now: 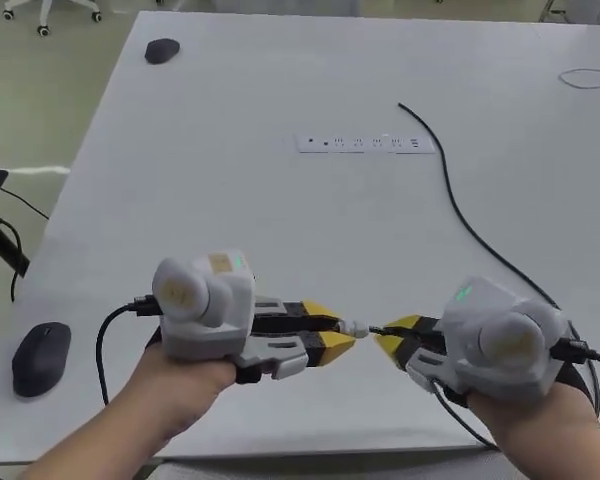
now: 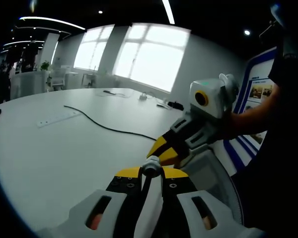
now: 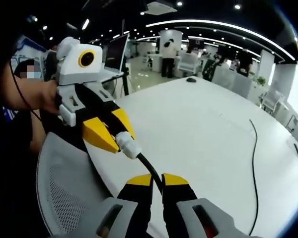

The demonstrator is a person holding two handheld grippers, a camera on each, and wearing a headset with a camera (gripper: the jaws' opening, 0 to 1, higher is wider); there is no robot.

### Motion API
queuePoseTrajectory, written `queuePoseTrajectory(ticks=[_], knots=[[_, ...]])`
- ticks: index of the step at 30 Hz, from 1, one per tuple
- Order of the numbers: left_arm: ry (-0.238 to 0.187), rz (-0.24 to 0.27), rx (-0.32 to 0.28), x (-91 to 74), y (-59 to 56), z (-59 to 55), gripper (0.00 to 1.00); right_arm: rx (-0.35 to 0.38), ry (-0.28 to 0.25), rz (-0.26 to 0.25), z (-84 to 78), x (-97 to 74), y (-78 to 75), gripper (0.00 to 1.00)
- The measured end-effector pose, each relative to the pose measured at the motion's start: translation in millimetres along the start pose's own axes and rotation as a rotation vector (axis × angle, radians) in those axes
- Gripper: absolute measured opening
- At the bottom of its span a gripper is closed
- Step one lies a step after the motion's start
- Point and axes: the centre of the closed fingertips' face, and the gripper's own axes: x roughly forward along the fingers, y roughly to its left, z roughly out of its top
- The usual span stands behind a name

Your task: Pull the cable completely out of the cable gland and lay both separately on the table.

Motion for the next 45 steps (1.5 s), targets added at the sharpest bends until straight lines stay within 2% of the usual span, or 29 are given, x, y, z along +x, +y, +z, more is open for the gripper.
queuePoseTrajectory(ticks=[2,6,8,11,16,22,32,40,45], knots=[[-0.003,0.003,-0.002,-0.8,1.7,1.5,0.15,0.014,0.010,-0.014,-4.3,0.3,-5.5,0.01],[-0.009,0.003,-0.012,-2.0,3.1,2.5,0.15,0.079,0.029,-0.044,-18.4,0.1,-19.2,0.00],[-0.007,0.003,-0.011,-2.4,3.5,1.9,0.15,0.136,0.033,-0.045,-26.4,-0.3,-24.1,0.00],[-0.010,0.005,-0.017,-3.1,4.4,1.5,0.15,0.168,0.044,-0.063,-37.0,-1.0,-32.2,0.00],[-0.011,-0.001,-0.021,-2.7,3.9,0.8,0.15,0.319,0.072,-0.078,-60.6,1.1,-41.5,0.00],[-0.016,-0.006,-0.019,-1.8,4.7,2.0,0.15,0.416,0.098,-0.100,-80.2,5.7,-49.2,0.00],[-0.016,-0.004,-0.023,-2.8,5.9,2.2,0.15,0.426,0.098,-0.101,-79.9,5.8,-47.8,0.00],[-0.015,0.004,-0.029,-7.6,7.8,2.5,0.15,0.448,0.085,-0.078,-78.5,2.5,-42.6,0.01],[-0.018,0.010,-0.032,-9.1,8.4,2.1,0.15,0.413,0.082,-0.067,-78.0,3.6,-39.9,0.02]])
